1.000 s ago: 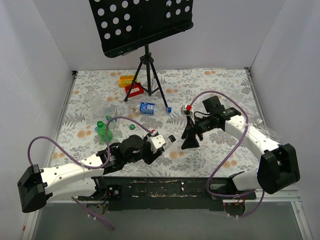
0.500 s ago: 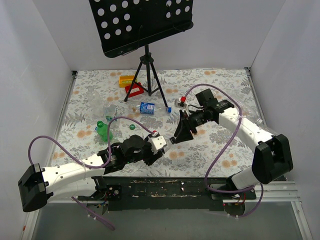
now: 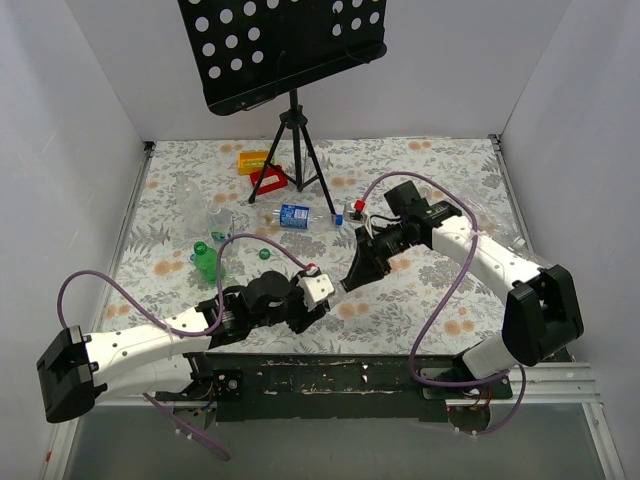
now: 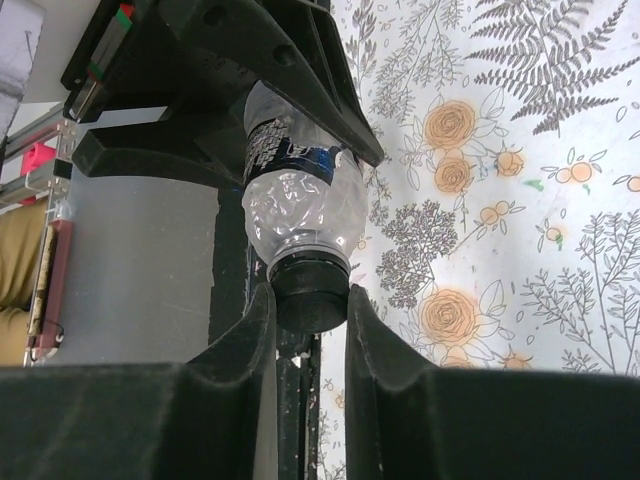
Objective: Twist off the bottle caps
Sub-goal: Unscrew the bottle cap from the plastic bottle.
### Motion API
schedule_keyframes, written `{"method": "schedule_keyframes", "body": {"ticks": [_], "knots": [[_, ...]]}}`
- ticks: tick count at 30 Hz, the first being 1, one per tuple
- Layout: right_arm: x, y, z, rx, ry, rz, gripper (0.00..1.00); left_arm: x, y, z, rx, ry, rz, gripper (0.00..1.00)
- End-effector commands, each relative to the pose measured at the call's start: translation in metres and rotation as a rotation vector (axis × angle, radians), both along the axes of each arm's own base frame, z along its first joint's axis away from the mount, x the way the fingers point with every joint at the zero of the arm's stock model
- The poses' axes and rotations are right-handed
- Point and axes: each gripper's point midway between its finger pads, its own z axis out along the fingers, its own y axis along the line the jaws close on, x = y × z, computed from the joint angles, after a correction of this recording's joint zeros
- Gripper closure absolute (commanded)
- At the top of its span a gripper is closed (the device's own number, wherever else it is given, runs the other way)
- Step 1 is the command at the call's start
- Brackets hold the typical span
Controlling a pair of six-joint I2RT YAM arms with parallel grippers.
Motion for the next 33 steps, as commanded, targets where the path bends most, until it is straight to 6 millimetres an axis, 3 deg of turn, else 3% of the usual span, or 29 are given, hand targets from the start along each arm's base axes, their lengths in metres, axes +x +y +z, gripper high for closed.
{"method": "schedule_keyframes", "body": {"ticks": [1, 5, 11, 15, 17, 21, 29, 33], "knots": [[-0.015, 0.003, 0.017, 0.070, -0.038, 0.092, 0.90, 0.001, -0.004, 0.017, -0.047, -0.024, -0.002, 0.90], [-0.026, -0.006, 0.015, 0.102, -0.129, 0.165, 0.99, -0.009, -0.008, 0.025, -0.095, -0.009, -0.047, 0.91], [-0.041, -0.024, 0.009, 0.192, -0.503, 0.332, 0.99, -0.045, -0.018, 0.037, -0.187, 0.092, -0.245, 0.91], [-0.010, -0.028, 0.002, 0.142, -0.866, 0.320, 0.99, -0.060, -0.020, 0.043, -0.235, 0.159, -0.350, 0.92], [0.006, -0.027, 0.005, 0.094, -0.895, 0.281, 0.99, -0.062, -0.021, 0.051, -0.279, 0.192, -0.385, 0.92], [0.003, -0.026, 0.006, 0.105, -0.886, 0.261, 0.99, -0.060, -0.024, 0.065, -0.355, 0.250, -0.427, 0.92], [-0.001, -0.035, 0.008, 0.116, -0.857, 0.184, 0.99, -0.069, -0.027, 0.067, -0.398, 0.419, -0.514, 0.92], [-0.002, -0.037, 0.013, 0.145, -0.820, 0.142, 0.99, -0.062, -0.028, 0.058, -0.372, 0.415, -0.473, 0.92]]}}
